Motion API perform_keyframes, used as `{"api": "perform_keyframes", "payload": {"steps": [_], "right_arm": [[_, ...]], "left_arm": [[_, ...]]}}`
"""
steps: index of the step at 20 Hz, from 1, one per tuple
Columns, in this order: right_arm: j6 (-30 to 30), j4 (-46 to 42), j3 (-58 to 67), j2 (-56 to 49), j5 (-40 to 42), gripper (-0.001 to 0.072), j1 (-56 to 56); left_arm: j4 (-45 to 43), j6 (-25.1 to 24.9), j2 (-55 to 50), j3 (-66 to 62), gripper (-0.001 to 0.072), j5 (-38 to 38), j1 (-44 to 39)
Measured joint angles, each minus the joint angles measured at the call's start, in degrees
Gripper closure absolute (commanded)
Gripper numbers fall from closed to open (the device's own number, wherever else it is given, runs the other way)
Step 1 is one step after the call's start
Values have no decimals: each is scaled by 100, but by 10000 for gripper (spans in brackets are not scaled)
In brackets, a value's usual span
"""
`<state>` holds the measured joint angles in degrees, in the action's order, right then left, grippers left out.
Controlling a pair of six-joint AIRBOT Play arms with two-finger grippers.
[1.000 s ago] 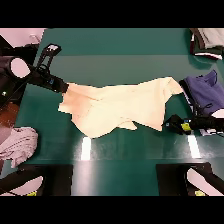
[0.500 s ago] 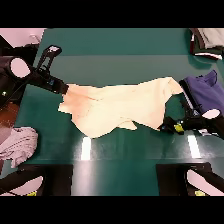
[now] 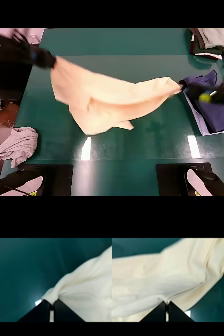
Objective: Fold the shirts.
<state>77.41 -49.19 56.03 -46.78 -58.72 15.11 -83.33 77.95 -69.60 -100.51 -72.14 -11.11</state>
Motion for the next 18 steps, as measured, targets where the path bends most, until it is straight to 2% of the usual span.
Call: {"api": "perform_keyframes", "payload": {"steps": [3,5,12,18], "right_arm": [[35,2,1534,111,-70,698,173],[44,-7,2516,149,-212,698,339],[149,-28,5069,168,-1075,698,1585],[378,-4,6052,-7,-1779,699,2542]], "left_arm": [[-17,2,140,-1554,678,-195,0],[-20,4,509,-2013,678,-70,0],[-20,111,2184,-2269,679,841,0],[-13,238,2601,-2168,679,811,0]]}}
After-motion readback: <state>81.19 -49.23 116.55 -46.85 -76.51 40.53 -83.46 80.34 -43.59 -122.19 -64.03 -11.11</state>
